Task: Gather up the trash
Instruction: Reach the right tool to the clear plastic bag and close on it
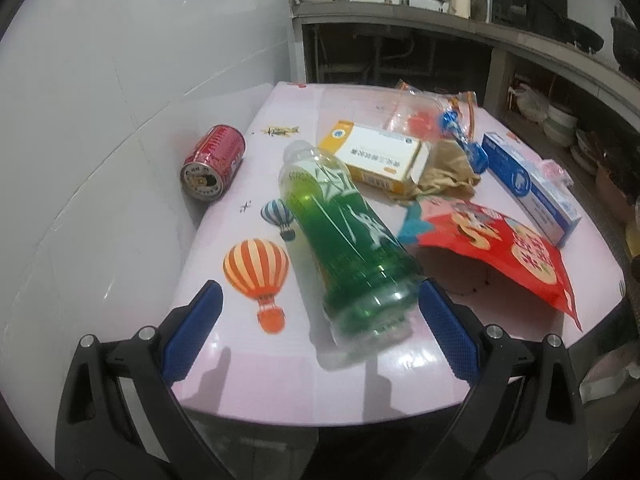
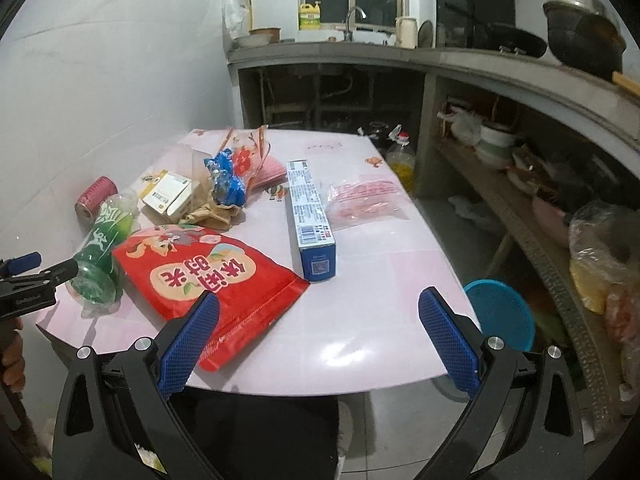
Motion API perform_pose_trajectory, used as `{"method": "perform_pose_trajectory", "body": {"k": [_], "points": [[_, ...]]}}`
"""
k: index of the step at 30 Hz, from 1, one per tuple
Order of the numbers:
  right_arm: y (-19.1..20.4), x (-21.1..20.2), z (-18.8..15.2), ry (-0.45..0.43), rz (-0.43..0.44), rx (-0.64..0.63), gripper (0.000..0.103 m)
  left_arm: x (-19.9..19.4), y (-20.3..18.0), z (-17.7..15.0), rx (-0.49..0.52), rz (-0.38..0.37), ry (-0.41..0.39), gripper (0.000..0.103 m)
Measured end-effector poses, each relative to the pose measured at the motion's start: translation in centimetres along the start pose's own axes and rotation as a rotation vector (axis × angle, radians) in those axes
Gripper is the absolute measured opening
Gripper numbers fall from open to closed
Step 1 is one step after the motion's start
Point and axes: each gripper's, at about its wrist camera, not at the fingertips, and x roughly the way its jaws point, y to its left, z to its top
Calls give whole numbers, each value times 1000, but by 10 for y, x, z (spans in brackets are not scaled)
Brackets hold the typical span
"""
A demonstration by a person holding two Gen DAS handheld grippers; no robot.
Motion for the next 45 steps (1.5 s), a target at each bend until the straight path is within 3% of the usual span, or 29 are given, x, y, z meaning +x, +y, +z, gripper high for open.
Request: {"method": "perform_pose_trajectory", "body": {"k": [6, 12, 15, 18, 23, 30, 34, 39, 42, 45], "points": [[-9, 23, 31, 16, 71, 42, 97, 13, 17, 10, -62, -91, -26, 94], [-17, 58, 68, 47, 172, 121, 97, 20, 28, 19, -100, -114, -52, 94], [-16, 74, 75, 72, 194, 138, 97, 22, 31, 21, -121, -139, -52, 94], [-14, 89, 81, 98, 191, 119, 96, 17, 30, 20, -124, -209, -70, 94], [-9, 120, 94, 163, 178, 47, 90, -15, 11, 16, -12, -379, -162, 94], [-17, 123, 102, 158, 181, 79, 86, -37, -39, 2, 137, -468, -174, 94], [-51, 125, 104, 163, 179, 214, 86, -33, -62, 2, 160, -531, -145, 94], [-117, 163, 96, 292, 266, 569, 86, -29, -83, 5, 223, -501, -157, 94], [-143, 198, 90, 364, 232, 700, 86, -28, -84, 11, 216, -493, -157, 94], [-145, 222, 90, 387, 192, 725, 86, -28, -79, 19, 191, -478, -157, 94]]}}
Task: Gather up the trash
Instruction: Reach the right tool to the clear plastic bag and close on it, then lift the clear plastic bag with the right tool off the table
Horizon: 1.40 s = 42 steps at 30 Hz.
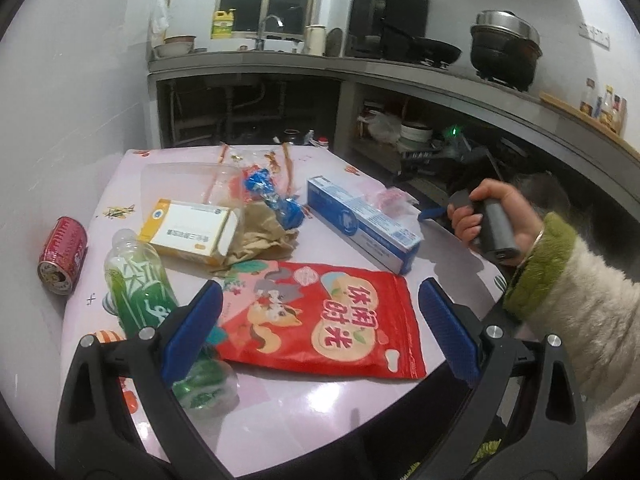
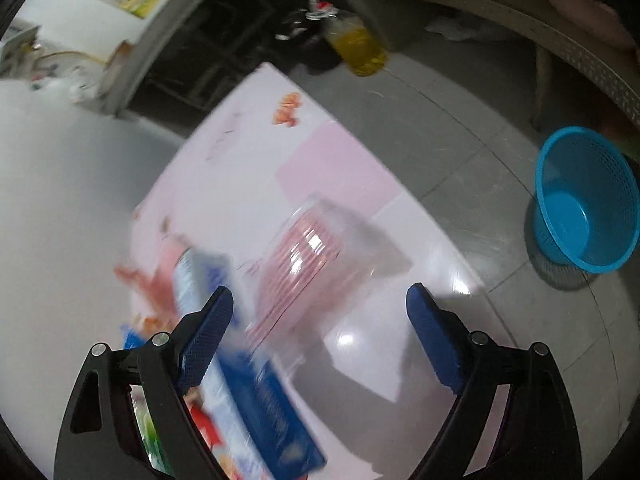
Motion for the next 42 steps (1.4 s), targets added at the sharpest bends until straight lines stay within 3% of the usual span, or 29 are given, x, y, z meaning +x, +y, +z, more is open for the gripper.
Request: {"method": "perform_pose_trajectory", "body": {"k": [4, 6, 10, 13, 15, 18, 28, 35, 39, 40, 41, 42], "points": [[22, 17, 6, -37, -82, -102, 79, 1, 13, 6, -24, 45, 6, 94], [33, 23, 6, -48, -130, -164, 70, 2, 19, 10, -37, 61, 11, 94], [40, 27, 6, -56, -143, -236, 59, 7, 33, 20, -87, 79, 25, 94], [38, 24, 7, -53, -119, -254, 45, 8, 37, 24, -120, 77, 26, 94], [34, 19, 4, -56, -118, -264, 16, 8, 37, 26, -128, 82, 26, 94], [26, 17, 4, -37, -82, -259, 7, 5, 36, 26, -139, 80, 21, 91], [12, -7, 5, -59, -2, -255, 5, 12, 53, 39, -240, 20, 49, 71], [-1, -24, -11, 78, 142, -314, 6, 23, 44, 46, -233, -15, 58, 69], [-7, -35, -17, 137, 166, -368, 7, 30, 37, 46, -223, -27, 71, 69], [-8, -36, -19, 159, 179, -377, 8, 31, 37, 45, -222, -28, 73, 69], [-8, -36, -22, 186, 192, -389, 15, 32, 36, 45, -221, -29, 75, 69], [-7, -37, -26, 216, 203, -409, 29, 34, 35, 45, -221, -28, 79, 69]]}}
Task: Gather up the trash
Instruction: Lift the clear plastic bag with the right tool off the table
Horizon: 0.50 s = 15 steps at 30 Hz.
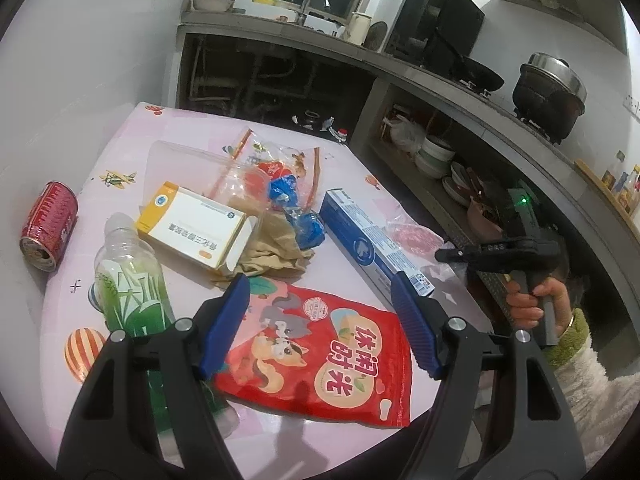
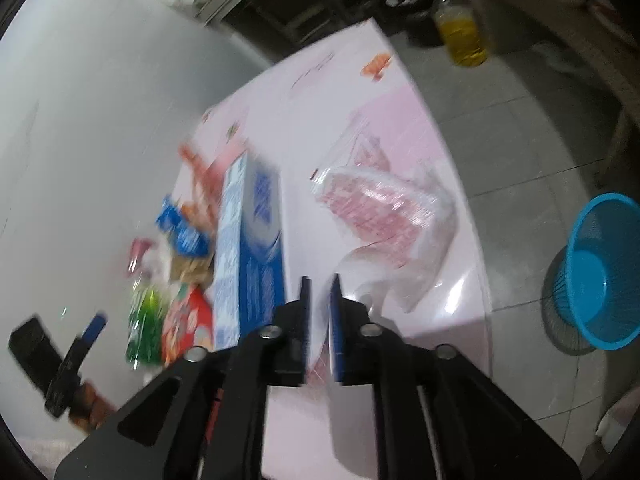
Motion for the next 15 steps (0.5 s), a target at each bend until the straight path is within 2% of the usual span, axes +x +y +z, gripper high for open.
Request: {"method": "perform_pose_trajectory", "body": {"k": [1, 2, 3, 6, 8, 10, 13, 15], "points": [[4, 2, -3, 23, 11, -21, 41, 1, 0, 0, -1, 0, 2, 69], [7, 2, -7, 44, 21, -43, 64, 2, 1, -1, -3, 2, 6, 69], [12, 1, -12, 66, 25, -76, 75, 3, 2, -1, -4, 3, 9, 69], [19, -4, -23, 99, -1, -148, 77, 8, 2, -1, 0, 14, 24, 69], [23, -16, -28, 78, -50, -195, 77, 10, 3, -1, 5, 22, 29, 69], [23, -32, -23, 10, -87, -227, 77, 11, 2, 0, 15, 33, 29, 69], [25, -48, -2, -141, -174, -265, 79, 15, -2, 7, 63, 54, 33, 69], [26, -41, 12, -177, -197, -290, 79, 18, -9, 14, 109, 62, 37, 69]]}}
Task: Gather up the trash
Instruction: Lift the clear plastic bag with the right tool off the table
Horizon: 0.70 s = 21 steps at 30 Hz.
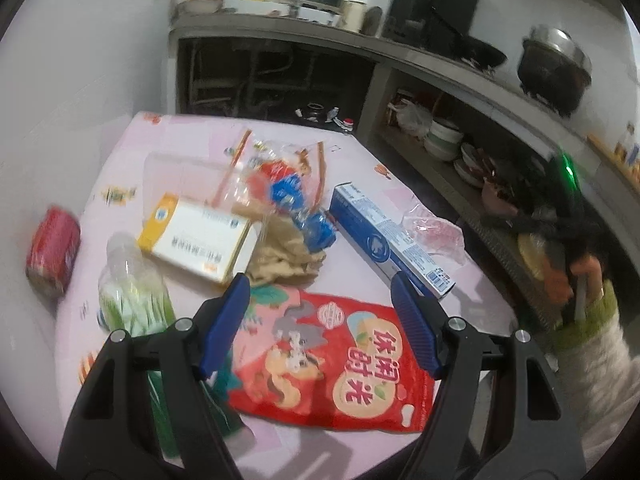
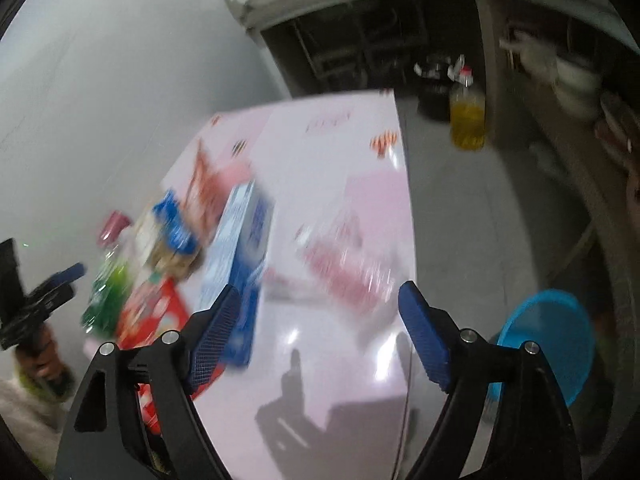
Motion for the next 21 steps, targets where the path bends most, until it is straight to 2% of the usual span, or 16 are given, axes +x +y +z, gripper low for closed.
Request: {"method": "perform_pose_trajectory", "body": {"k": [4, 7, 11, 15, 18, 21], "points": [[1, 49, 16, 38, -123, -81, 79, 14, -17, 23, 132, 48, 22, 69], [4, 74, 17, 82, -134, -110, 78, 31, -24, 36, 177, 55, 73, 69], [7, 78, 12, 93, -172, -138, 62, 65, -28, 46, 214, 58, 158, 69], [7, 74, 7, 88, -173, -112, 43, 102, -22, 59, 218, 78, 253, 60], [3, 71, 4, 83, -162, -78, 35, 115, -15, 74, 215, 104, 272, 56], [2, 69, 2, 79, -148, -63, 33, 127, -11, 94, 244, 143, 277, 55]]}}
